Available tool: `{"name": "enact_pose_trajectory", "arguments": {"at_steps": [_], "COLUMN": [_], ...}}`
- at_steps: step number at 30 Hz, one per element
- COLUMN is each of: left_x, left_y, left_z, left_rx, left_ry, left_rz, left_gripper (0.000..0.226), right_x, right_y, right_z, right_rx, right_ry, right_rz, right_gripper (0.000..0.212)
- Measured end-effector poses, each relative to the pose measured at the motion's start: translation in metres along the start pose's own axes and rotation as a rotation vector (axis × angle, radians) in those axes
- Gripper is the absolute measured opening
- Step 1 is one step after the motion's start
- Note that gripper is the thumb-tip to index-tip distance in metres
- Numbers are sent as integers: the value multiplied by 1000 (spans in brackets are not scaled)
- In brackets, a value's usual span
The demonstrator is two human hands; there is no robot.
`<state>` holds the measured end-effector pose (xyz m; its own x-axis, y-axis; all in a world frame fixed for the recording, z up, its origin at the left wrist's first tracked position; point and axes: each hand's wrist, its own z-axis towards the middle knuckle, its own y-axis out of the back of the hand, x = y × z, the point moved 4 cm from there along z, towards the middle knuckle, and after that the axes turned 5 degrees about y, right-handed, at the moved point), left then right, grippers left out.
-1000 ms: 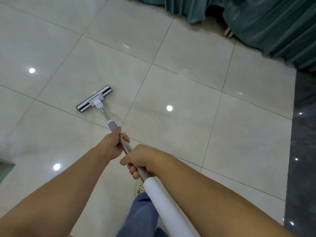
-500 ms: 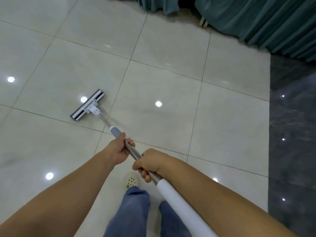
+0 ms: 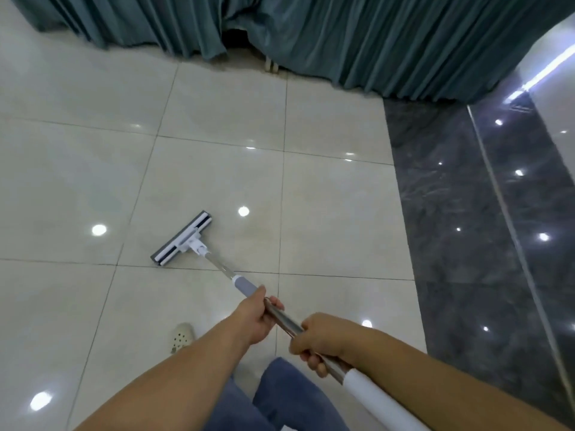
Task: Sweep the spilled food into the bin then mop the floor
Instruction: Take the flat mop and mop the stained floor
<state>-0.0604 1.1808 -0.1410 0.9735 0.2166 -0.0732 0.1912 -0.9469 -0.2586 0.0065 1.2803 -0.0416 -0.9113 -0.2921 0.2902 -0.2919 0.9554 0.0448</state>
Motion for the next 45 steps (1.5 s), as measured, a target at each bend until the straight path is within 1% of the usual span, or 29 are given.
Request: {"name": "enact_pose_trajectory", "arguments": {"at_steps": [4,8,10,14,18,24,27,31,33,36,39,41,43,45], "left_x": [68,111,121,121,112,74,41,0,-18,-51,-89,-107,-115,-114], "left_y": [-34,-56,-66,-85,-90,-89,-98,-108,-106,-93,-82,-76,-70,-59], "left_z": [-1,-6,-11,-21,-17,10,21,30,31,38,44,43,38,33], "left_rx": [40,68,91,109,95,70,82,118,121,108,69,64,57,46], "left_ry": [77,109,109,53,31,61,59,63,70,80,51,45,55,58], "left_rz": [5,14,-4,13,68,218,252,302,340,424,464,507,524,539], "left_gripper": [23,21,20,21,22,18,16,16,18,18,19,22,24,24], "right_x": [-67,-105,-114,-112,-106,-82,-55,-20,-3,29,62,80,86,85], "right_y": [24,38,44,58,55,40,47,59,56,38,24,15,3,-14], "right_z": [-32,-58,-67,-77,-78,-52,-36,-21,-14,-1,18,26,30,29], "right_rx": [-12,-30,-32,-66,-76,-152,-170,-184,-199,-169,-160,-149,-122,-56], "right_ry": [-52,-60,-60,-33,-31,9,25,49,48,55,62,72,78,69], "right_rz": [15,30,32,99,225,384,478,522,552,638,747,850,997,1182], "right_gripper": [15,19,18,5,7,3,5,2,1,3,14,15,18,22]}}
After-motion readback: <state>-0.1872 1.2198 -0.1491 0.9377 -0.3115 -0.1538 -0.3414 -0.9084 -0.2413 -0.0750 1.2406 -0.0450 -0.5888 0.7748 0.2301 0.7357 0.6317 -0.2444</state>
